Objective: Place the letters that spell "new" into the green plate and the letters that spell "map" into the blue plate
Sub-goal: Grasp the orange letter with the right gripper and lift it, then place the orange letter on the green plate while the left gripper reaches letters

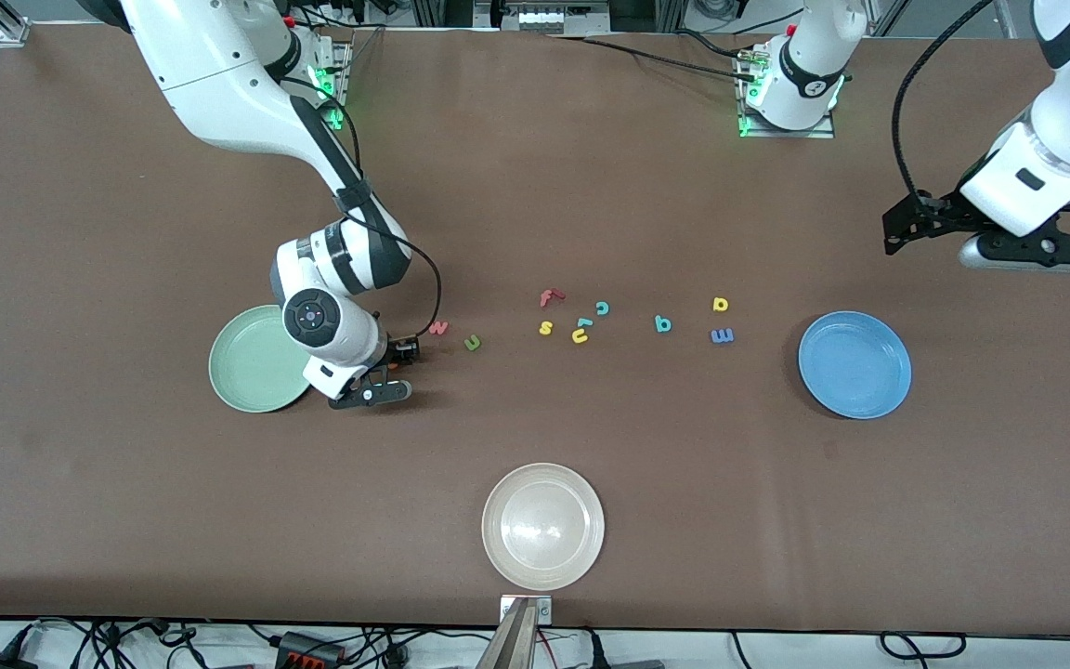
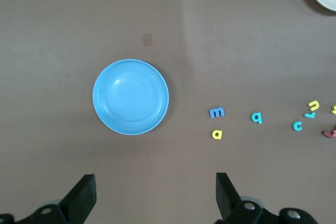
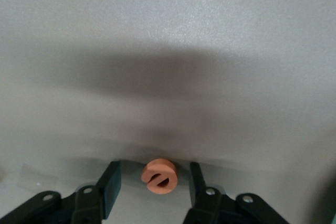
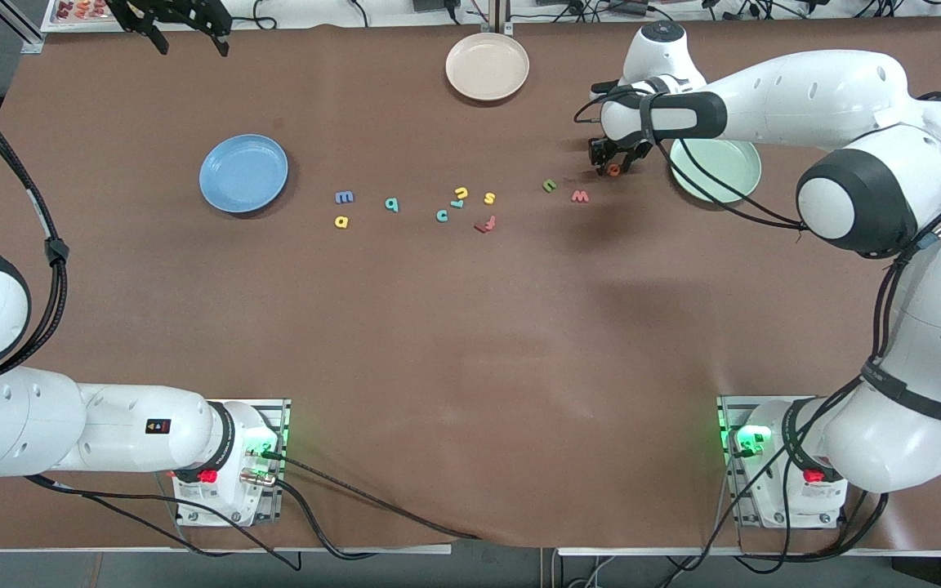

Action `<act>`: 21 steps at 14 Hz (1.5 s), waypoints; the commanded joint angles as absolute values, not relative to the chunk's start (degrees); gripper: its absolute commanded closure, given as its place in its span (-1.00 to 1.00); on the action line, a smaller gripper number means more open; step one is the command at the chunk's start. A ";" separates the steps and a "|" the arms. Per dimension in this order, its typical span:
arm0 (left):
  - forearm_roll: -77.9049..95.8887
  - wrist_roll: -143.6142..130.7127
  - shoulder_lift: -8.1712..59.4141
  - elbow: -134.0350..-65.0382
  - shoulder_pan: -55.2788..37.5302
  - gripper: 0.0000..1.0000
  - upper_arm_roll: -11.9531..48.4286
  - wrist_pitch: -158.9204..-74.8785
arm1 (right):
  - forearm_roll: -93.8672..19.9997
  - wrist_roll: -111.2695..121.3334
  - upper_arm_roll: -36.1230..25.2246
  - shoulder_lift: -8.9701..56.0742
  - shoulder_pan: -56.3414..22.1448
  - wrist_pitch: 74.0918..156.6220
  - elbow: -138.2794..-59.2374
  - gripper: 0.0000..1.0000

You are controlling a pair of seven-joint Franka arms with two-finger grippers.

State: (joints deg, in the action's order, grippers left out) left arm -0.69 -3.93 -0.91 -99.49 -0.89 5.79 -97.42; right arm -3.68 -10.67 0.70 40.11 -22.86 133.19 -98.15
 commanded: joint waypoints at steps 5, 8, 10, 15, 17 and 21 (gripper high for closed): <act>0.35 -3.08 8.77 -98.26 -0.97 -1.00 8.52 -96.68 | -4.22 -10.37 0.44 40.69 -23.47 133.33 -97.21 0.71; 0.18 -3.08 13.96 -97.65 -1.05 -1.00 10.81 -99.82 | -4.31 -9.85 0.44 39.47 -23.12 132.55 -97.21 0.89; 0.09 2.24 17.56 -97.30 -1.05 -1.00 11.69 -104.39 | -4.31 -9.84 0.09 37.45 -22.77 130.00 -96.95 0.89; 0.18 23.17 23.28 -98.43 -0.97 -1.00 11.78 -111.79 | -3.60 -6.34 -1.76 33.93 -16.02 120.07 -94.74 0.89; 0.18 28.54 23.99 -102.02 -0.88 -1.00 11.95 -116.25 | -3.43 -2.39 -1.76 32.79 -11.88 119.62 -97.54 0.89; 0.09 29.97 24.43 -113.26 -3.16 -1.00 11.95 -132.67 | -3.25 -1.76 -2.37 30.85 -9.58 120.49 -103.00 0.87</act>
State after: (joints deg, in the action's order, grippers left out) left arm -0.66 28.13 25.34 -107.25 -2.11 11.73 -125.29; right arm -3.60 -1.79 -2.69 33.40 -9.58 119.69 -98.94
